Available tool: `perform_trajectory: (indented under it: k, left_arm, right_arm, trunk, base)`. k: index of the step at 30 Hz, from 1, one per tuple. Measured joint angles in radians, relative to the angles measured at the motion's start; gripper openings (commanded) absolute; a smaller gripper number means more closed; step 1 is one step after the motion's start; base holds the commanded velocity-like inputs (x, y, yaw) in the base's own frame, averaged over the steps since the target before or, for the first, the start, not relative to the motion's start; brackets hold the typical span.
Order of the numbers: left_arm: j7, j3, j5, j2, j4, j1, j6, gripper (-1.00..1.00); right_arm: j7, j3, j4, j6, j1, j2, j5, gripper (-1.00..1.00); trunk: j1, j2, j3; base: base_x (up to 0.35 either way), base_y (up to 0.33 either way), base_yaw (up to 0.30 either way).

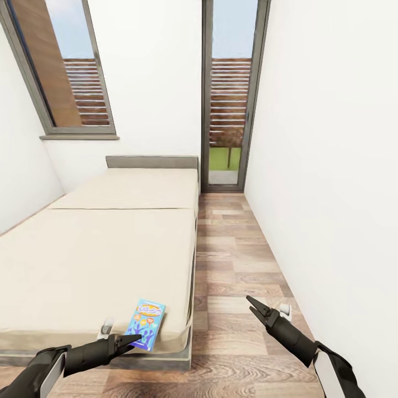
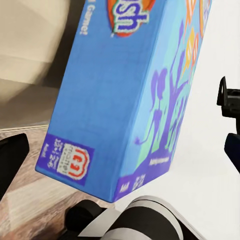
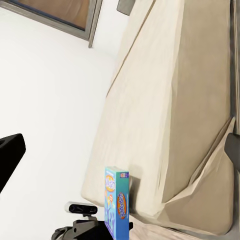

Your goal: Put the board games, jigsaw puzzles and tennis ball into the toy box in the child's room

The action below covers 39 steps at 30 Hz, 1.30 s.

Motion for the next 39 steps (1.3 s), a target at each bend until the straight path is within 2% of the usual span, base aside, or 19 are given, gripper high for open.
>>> perform_trajectory:
  k: [8, 15, 39]
  left_arm:
    - [0.0, 0.0, 0.0, 0.0, 0.0, 0.0, 0.0, 1.0]
    - [0.001, 0.0, -0.003, 0.001, 0.029, -0.015, -0.003, 1.0]
    - [0.002, 0.0, -0.002, 0.0, 0.026, -0.012, -0.006, 1.0]
  right_arm:
    - [0.0, 0.0, 0.0, 0.0, 0.0, 0.0, 0.0, 1.0]
    - [0.0, 0.0, 0.0, 0.0, 0.0, 0.0, 0.0, 1.0]
    - [0.0, 0.0, 0.002, 0.0, 0.0, 0.0, 0.0, 1.0]
  trunk:
    - [0.0, 0.0, 0.0]
    - [-0.027, 0.049, 0.022]
    - [-0.027, 0.049, 0.022]
  base:
    - [0.0, 0.0, 0.0]
    - [0.0, 0.0, 0.0]
    - [0.0, 0.0, 0.0]
